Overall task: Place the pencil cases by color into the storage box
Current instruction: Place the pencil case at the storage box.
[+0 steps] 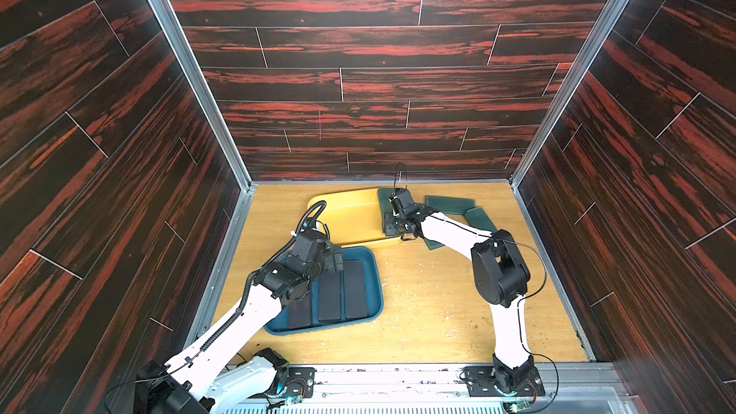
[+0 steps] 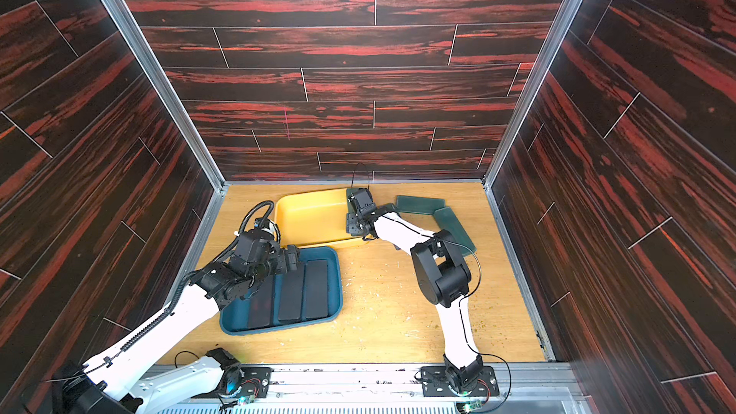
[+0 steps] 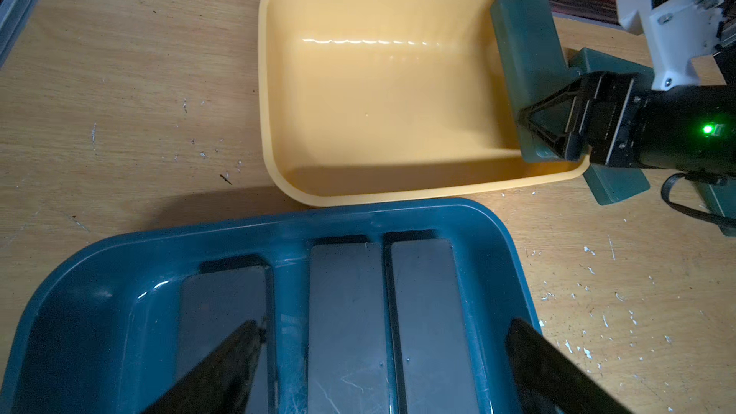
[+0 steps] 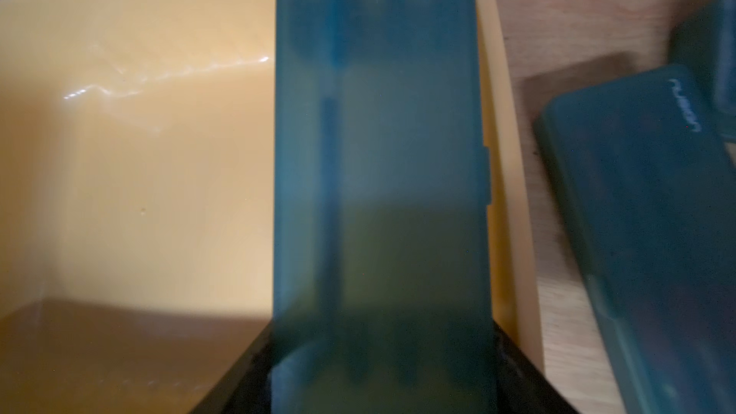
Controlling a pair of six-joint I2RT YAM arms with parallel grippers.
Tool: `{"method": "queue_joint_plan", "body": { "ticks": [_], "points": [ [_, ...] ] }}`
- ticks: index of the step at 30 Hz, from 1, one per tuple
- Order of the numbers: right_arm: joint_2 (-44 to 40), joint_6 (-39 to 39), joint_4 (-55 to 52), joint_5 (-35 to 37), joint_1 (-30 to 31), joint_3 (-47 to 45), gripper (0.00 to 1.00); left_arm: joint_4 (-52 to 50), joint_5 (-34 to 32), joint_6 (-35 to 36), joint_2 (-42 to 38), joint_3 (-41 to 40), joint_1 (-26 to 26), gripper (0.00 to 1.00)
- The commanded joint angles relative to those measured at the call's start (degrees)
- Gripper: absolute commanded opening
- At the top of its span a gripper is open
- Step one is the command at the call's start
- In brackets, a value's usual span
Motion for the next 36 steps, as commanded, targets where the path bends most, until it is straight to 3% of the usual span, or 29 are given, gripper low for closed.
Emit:
{"method": "queue_joint_plan", "body": {
  "ticks": [1,9,36],
  "points": [
    [1.67,-0.18,-2.6,2.77,-0.5,0.56,0.58,-0.56,-1.02,-0.16,-1.08,0.05,0.16,0.97],
    [1.76,-1.19,-3.17,1.58,-0.49,0.75,0.58,-0.13,-0.78,-0.2,-0.59,-0.03,0.16,0.97],
    [12.97,-0.14,-14.73,2.84,0.59,15.11,0.58,0.64,-0.34,0.61,0.33,-0.12,0.66,0.97]
  ]
}}
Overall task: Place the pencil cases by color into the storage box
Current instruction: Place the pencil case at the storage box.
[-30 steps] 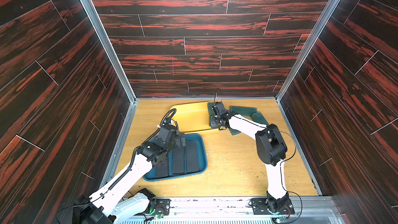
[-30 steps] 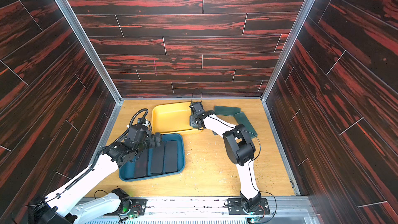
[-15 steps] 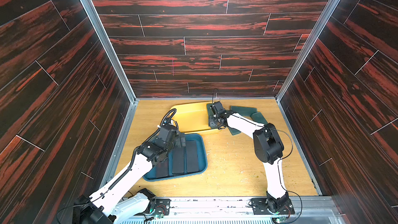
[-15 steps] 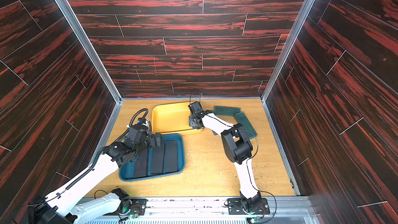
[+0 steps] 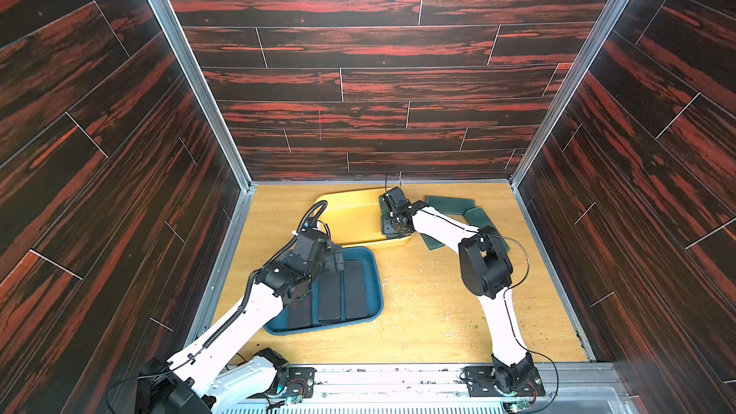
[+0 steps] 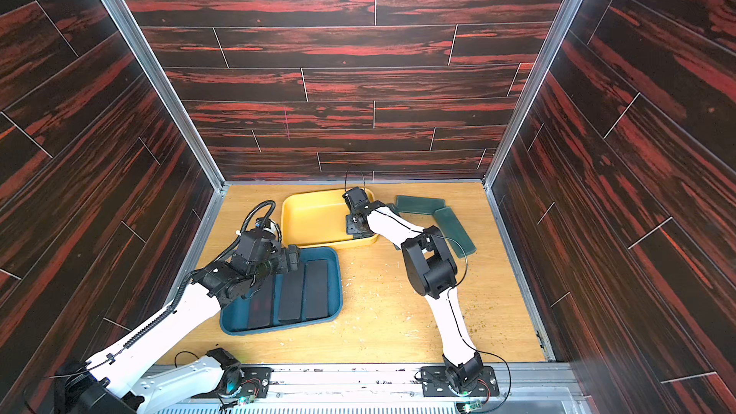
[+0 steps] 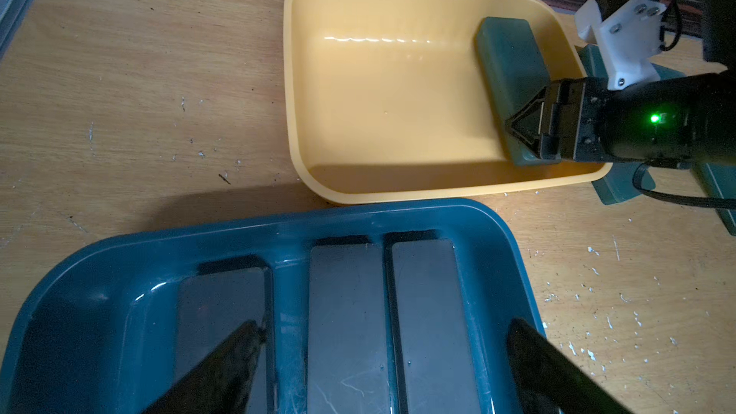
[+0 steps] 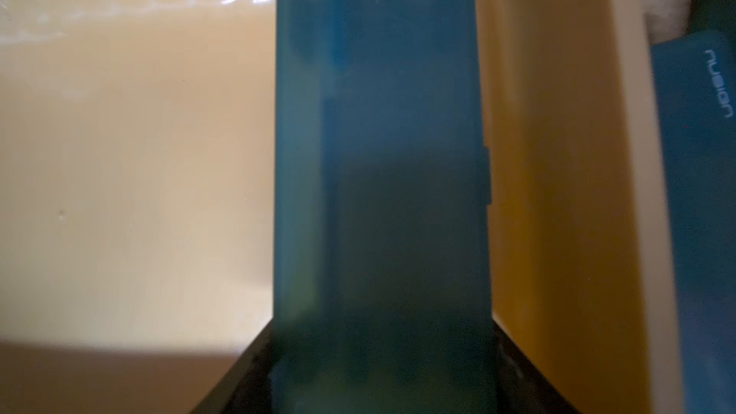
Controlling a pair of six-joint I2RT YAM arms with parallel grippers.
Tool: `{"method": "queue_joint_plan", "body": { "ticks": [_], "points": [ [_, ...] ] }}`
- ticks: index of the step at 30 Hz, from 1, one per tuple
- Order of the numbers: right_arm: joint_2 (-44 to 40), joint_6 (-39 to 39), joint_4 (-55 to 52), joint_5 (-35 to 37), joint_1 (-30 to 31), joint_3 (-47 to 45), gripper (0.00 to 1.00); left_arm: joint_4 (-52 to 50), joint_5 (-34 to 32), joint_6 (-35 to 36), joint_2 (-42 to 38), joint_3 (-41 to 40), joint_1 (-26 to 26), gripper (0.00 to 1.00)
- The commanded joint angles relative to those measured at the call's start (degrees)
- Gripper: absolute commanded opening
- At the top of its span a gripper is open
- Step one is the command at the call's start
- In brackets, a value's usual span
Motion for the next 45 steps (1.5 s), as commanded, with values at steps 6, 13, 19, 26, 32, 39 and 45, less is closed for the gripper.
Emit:
{"method": "queue_joint_plan", "body": {
  "ticks": [6,13,19,26,32,39,45],
  "points": [
    [5.56,-0.04,-5.72,1.0,0.15,4.83,0.58,0.28,-0.3,0.44,-0.61,-0.16,0.67,0.97],
    [6.83,-0.22,-7.39,0.66,0.07,6.26,0.6,0.54,-0.12,0.58,-0.28,-0.12,0.85,0.97],
    [6.97,-0.42,-8.06,0.04,0.12,7.4,0.68,0.48,-0.03,0.78,-0.1,0.22,0.9,0.97],
    [5.27,-0.78,-8.11,-0.93,0.08,8.49,0.78,0.47,0.14,0.91,-0.02,0.84,1.02,0.97],
    [3.6,-1.06,-9.11,-1.07,0.12,10.62,0.82,0.27,0.01,0.91,-0.18,1.04,1.04,0.97],
    [-1.03,-1.94,-8.26,-1.79,0.07,10.58,0.85,-0.19,-0.12,1.19,-0.68,1.35,1.11,0.97],
    [-8.3,-4.3,-5.66,-1.56,-0.44,7.94,0.86,-0.86,-0.55,1.59,-0.87,1.81,1.09,0.97]
  ]
}}
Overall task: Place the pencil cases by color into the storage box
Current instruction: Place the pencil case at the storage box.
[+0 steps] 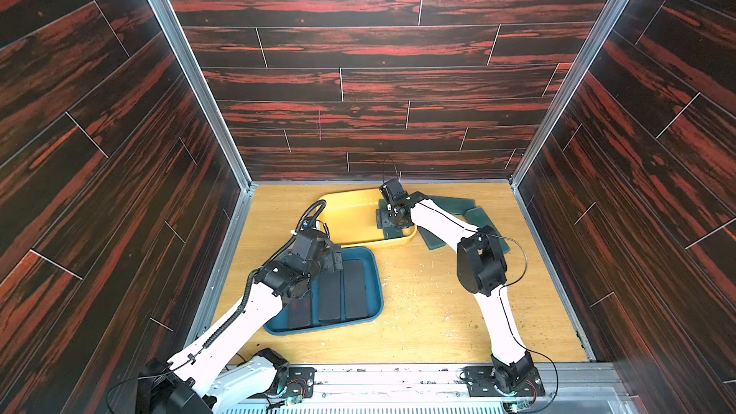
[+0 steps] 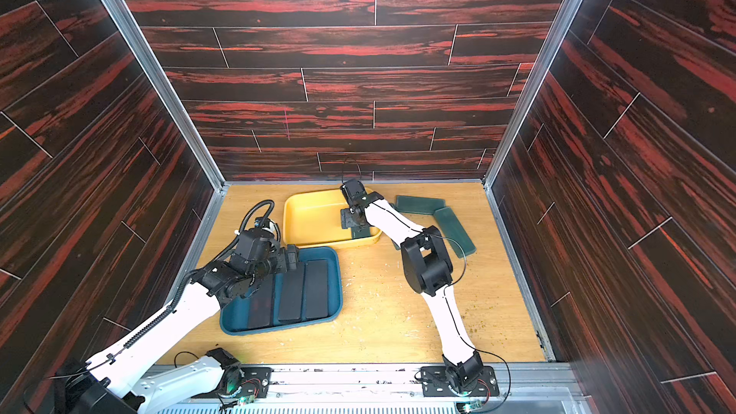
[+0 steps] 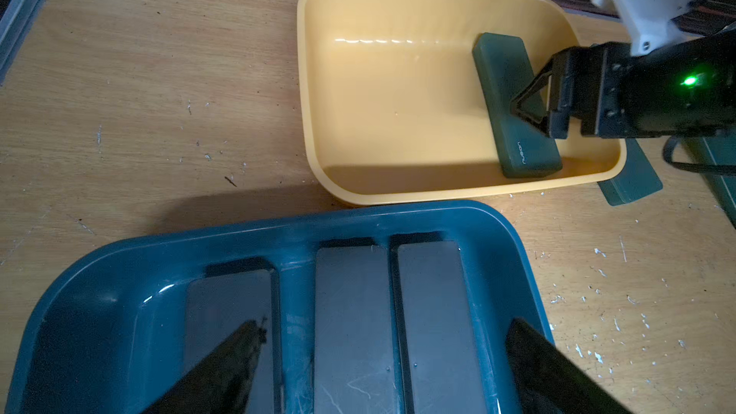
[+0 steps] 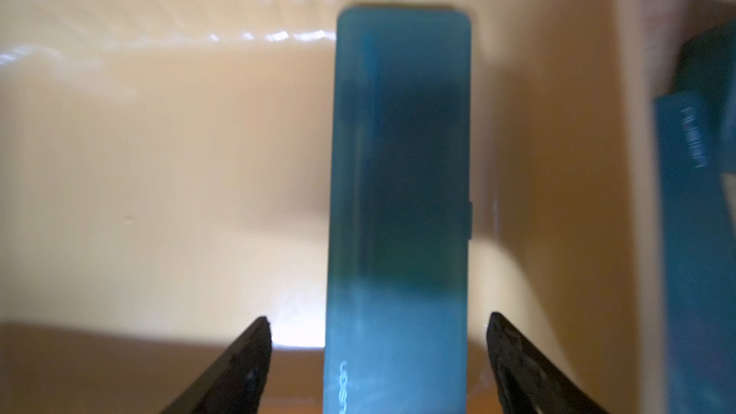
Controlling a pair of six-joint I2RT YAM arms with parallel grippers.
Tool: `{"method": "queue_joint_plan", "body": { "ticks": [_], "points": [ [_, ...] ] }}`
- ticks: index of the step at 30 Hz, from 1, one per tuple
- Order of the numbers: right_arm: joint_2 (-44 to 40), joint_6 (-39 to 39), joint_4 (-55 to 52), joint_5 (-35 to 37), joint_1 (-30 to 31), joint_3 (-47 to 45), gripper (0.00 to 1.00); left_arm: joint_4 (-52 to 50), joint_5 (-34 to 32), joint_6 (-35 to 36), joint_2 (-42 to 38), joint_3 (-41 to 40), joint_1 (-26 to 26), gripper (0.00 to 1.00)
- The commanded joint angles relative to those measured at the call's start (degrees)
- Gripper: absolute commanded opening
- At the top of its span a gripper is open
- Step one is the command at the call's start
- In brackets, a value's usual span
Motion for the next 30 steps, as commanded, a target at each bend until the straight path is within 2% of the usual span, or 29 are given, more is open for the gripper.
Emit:
{"method": "queue_joint_plan", "body": {
  "ticks": [1,10,21,30],
  "points": [
    [-9.55,-2.11,2.12,-0.34,-0.67,-1.66,0.86,-0.9,-0.84,0.69,-0.87,1.79,0.41,0.97],
    [-22.6,-4.18,7.41,-0.89,-6.18,-13.6,0.87,-1.32,-0.03,1.2,-0.62,2.31,0.5,0.97],
    [-35.34,-4.22,14.5,-5.46,-15.79,-34.88,0.9,0.52,8.12,4.22,1.79,2.5,0.49,1.0],
    [-41.55,-3.39,21.47,-11.32,-24.78,-49.7,0.93,1.99,10.59,4.23,1.61,1.14,0.5,1.0]
  ]
}}
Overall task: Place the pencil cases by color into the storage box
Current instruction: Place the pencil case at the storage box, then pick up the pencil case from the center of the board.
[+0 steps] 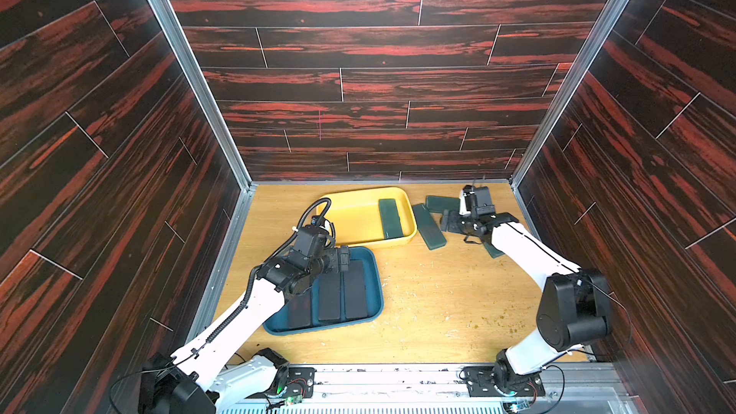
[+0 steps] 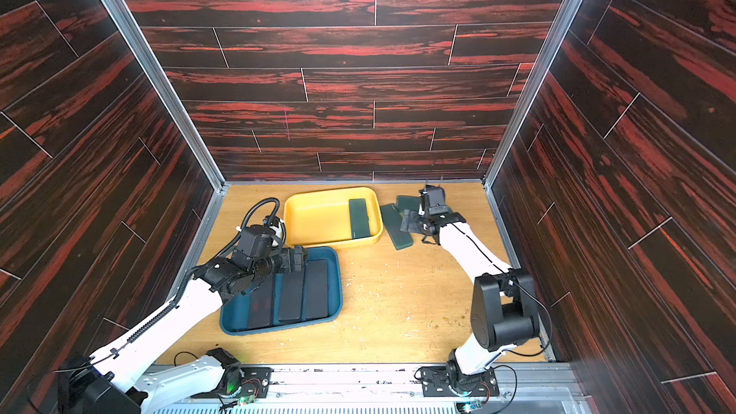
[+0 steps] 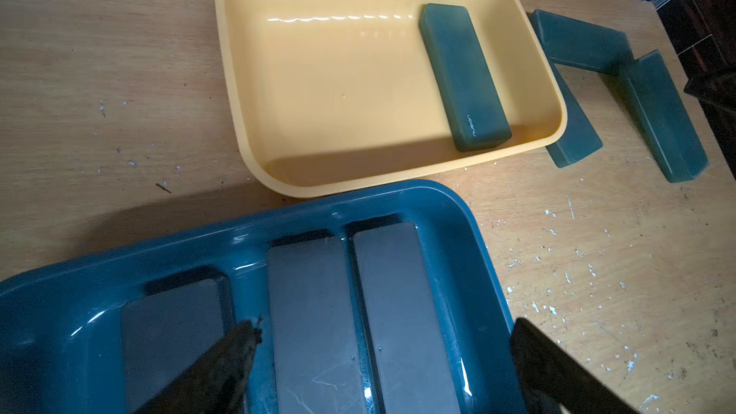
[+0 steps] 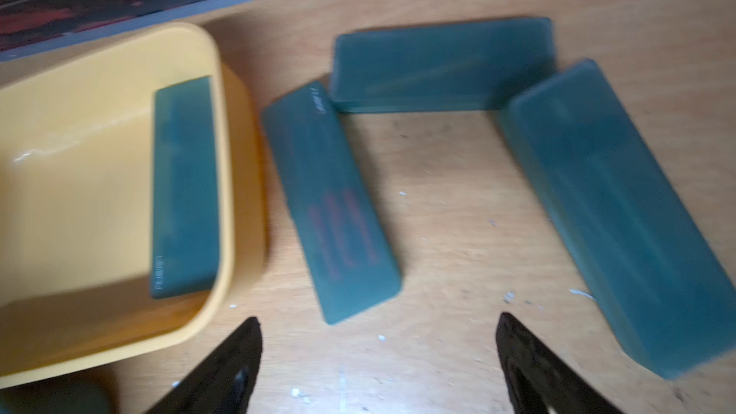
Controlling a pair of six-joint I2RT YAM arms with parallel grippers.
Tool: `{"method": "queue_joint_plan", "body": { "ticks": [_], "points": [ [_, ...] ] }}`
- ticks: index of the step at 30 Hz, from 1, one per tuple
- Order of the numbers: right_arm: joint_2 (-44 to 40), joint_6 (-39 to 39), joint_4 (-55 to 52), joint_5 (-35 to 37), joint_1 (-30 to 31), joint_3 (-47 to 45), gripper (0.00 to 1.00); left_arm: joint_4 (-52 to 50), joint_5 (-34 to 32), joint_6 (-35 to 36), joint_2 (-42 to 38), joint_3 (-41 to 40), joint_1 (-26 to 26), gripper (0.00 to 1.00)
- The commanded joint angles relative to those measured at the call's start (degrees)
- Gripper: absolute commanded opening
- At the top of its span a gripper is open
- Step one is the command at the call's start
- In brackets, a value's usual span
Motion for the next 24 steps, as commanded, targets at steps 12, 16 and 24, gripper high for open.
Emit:
{"method": "queue_joint_plan", "body": {
  "ticks": [12,16,24],
  "points": [
    [3.19,-3.76,6.02,-5.1,-4.54,-4.75,0.92,1.99,1.91,0.04,-0.4,-1.84,-0.55,1.0],
    [6.14,-5.96,5.39,-6.71,-4.1,-3.08,0.92,3.15,1.01,-0.5,-0.77,-2.93,-1.58,1.0],
    [9.27,-10.09,6.44,-9.01,-3.34,-1.41,0.92,4.02,-1.72,-0.25,-0.61,-3.54,-4.65,1.0]
  ]
}}
